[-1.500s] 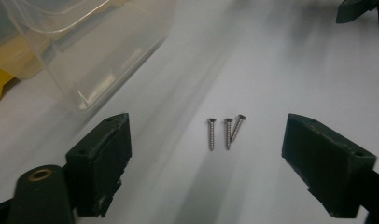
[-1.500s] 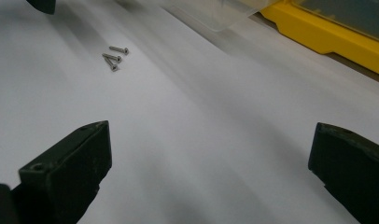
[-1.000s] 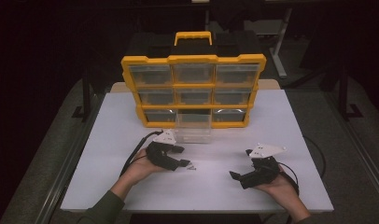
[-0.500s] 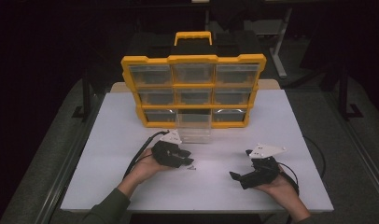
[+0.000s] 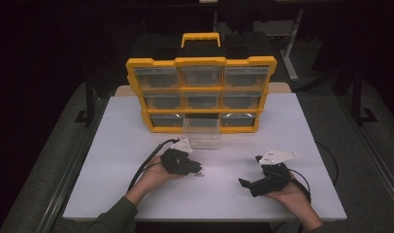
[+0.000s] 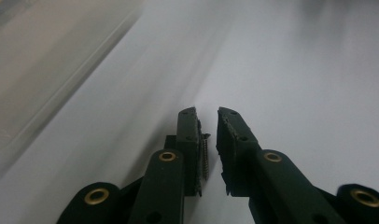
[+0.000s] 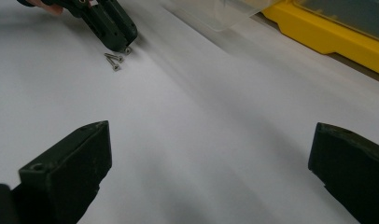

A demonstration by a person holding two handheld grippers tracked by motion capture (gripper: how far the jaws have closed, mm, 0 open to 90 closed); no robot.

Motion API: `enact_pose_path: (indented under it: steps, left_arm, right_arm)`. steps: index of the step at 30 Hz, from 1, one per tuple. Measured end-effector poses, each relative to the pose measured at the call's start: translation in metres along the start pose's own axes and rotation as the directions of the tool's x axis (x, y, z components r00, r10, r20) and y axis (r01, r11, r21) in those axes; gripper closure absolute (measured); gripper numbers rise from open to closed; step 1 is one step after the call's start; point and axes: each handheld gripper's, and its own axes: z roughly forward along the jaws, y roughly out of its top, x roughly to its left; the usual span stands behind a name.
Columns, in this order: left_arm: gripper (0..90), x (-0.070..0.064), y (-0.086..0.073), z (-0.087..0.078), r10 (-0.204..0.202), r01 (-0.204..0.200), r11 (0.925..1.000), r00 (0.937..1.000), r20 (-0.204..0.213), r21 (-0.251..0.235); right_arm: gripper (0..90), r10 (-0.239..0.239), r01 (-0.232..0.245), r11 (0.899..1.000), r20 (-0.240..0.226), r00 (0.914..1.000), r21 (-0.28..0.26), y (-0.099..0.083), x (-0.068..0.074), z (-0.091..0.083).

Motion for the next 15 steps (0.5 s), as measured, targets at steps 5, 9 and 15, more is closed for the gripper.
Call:
enact_pose_path:
  steps: [5,9,15]
  left_arm:
    - [82.2,0.0004,-0.0009,0.0017,-0.003,0.003,1.0,1.0,0.004,0.003]
    - [84.9,0.0006,-0.001,0.0021,-0.001,0.001,1.0,1.0,-0.001,0.004]
    - [87.2,0.0012,-0.0012,0.0022,-0.003,0.003,1.0,1.0,-0.001,0.004]
  right_arm:
    - [0.0,0.001,-0.001,1.0,0.0,1.0,-0.002,0.0001,-0.0002,-0.0003]
    - [0.0,0.001,-0.001,1.0,0.0,1.0,-0.003,0.0001,-0.0002,-0.0004]
    - [0.0,0.0,0.0,1.0,0.0,1.0,-0.003,0.0,-0.0003,-0.0005]
